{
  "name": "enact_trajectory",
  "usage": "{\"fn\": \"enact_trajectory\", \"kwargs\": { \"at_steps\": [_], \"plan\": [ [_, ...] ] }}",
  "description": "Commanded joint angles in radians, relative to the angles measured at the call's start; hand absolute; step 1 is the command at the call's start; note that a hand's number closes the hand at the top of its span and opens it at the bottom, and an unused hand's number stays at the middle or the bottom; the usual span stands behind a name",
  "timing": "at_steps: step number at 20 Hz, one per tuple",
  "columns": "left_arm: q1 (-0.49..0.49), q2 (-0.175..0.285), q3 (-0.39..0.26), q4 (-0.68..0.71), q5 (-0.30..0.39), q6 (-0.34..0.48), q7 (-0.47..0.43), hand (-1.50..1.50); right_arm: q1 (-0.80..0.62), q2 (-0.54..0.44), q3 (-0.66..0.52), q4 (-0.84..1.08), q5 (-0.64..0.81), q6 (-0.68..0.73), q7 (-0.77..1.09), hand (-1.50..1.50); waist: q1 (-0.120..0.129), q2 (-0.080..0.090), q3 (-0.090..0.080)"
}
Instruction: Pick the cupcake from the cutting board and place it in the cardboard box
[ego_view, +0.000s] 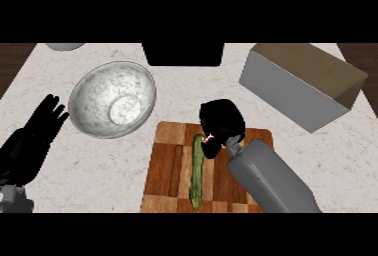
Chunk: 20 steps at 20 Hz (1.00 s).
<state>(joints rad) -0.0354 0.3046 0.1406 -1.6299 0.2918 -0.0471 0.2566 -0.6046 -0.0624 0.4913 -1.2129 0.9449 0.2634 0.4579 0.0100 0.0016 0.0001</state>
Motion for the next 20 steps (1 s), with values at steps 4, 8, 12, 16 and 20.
{"fn": "enact_trajectory", "kwargs": {
  "at_steps": [4,8,12,16,20],
  "plan": [
    [0.029,-0.021,0.000,-0.031,0.000,0.006,0.012,0.00,-0.043,0.045,0.007,-0.291,0.040,0.039,0.094,1.50,-0.014,-0.009,0.000],
    [0.063,-0.009,0.012,-0.039,-0.004,-0.012,-0.004,0.00,-0.080,0.017,-0.057,-0.468,0.053,0.084,0.168,1.50,-0.015,-0.010,0.000],
    [0.005,-0.057,-0.025,0.020,-0.063,0.035,-0.028,0.00,-0.134,-0.028,-0.178,-0.482,0.079,0.068,0.183,1.50,-0.015,-0.003,0.000],
    [0.093,-0.031,0.008,-0.065,-0.004,-0.022,-0.009,0.00,-0.224,0.005,-0.243,-0.527,0.113,0.113,0.310,1.50,-0.002,-0.005,-0.001],
    [-0.008,-0.041,-0.006,-0.032,-0.023,0.014,0.052,0.00,-0.240,-0.085,-0.358,-0.488,0.095,0.128,0.246,1.50,-0.009,-0.002,0.000]
  ]
}}
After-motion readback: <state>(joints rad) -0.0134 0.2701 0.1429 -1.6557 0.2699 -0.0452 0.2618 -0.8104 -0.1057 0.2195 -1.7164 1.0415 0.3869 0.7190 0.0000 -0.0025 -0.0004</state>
